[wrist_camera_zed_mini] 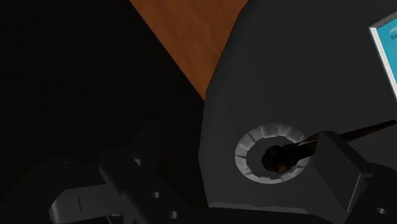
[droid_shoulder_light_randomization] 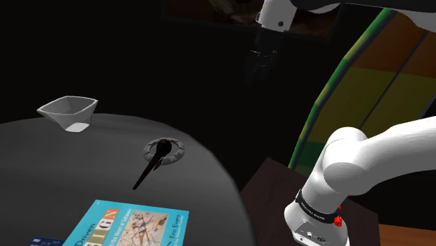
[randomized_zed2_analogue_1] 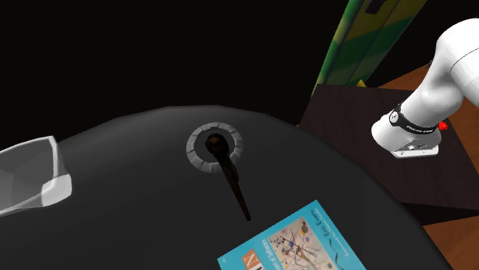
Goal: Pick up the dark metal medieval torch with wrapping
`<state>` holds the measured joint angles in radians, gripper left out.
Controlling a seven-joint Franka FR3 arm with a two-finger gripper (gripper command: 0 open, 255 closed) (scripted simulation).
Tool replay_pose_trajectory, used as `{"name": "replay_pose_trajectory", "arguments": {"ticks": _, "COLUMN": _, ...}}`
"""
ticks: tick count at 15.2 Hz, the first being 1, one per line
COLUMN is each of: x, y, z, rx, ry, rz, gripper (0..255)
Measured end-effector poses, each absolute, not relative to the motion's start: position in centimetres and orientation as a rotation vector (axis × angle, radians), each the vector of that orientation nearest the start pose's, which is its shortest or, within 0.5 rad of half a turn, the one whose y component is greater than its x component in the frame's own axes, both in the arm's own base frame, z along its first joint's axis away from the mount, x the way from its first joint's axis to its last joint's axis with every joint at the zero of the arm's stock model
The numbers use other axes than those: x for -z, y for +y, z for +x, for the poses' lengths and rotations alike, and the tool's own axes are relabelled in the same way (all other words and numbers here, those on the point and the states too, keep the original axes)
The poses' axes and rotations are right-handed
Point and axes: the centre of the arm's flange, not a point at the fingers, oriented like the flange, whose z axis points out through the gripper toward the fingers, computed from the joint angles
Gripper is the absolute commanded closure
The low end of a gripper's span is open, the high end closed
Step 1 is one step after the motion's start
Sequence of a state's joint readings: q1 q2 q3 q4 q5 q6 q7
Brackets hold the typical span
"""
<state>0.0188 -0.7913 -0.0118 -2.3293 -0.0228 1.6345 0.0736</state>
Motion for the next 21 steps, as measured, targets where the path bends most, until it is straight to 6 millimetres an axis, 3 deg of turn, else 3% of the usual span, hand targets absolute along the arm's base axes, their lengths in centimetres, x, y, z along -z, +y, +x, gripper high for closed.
{"name": "replay_pose_trajectory", "arguments": {"ticks": 2, "x": -60.7, "y": 0.2, "z": 31.6, "rx": 0.149, "ry": 0.114, "rz": -3.145, "gripper": 0}}
{"name": "replay_pose_trajectory", "arguments": {"ticks": 6, "x": -57.4, "y": 3.0, "z": 33.4, "rx": 0.126, "ry": 0.228, "rz": -3.134, "gripper": 0}}
{"name": "replay_pose_trajectory", "arguments": {"ticks": 21, "x": -44.1, "y": 12.9, "z": 43.9, "rx": 0.031, "ry": 0.714, "rz": -3.033, "gripper": 0}}
